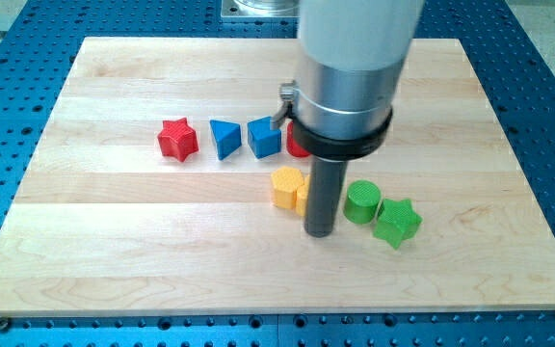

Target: Form a vertical line with yellow blocks red star and triangle

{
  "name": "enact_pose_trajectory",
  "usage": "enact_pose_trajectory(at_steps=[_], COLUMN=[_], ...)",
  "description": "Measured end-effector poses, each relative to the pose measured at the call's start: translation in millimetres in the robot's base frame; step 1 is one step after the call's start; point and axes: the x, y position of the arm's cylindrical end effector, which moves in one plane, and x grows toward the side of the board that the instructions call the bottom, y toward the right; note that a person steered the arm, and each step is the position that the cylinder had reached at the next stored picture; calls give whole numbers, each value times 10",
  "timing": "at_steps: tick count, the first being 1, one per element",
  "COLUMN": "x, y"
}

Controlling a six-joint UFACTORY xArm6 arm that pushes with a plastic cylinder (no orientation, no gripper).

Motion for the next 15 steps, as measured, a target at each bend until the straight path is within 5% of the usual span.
enact_pose_trajectory(at_steps=[2, 4, 5, 6, 8, 10, 15], x=[-88, 35, -230, -453, -55, -126, -1891], y=[-325, 443, 564, 204, -802, -527, -1352])
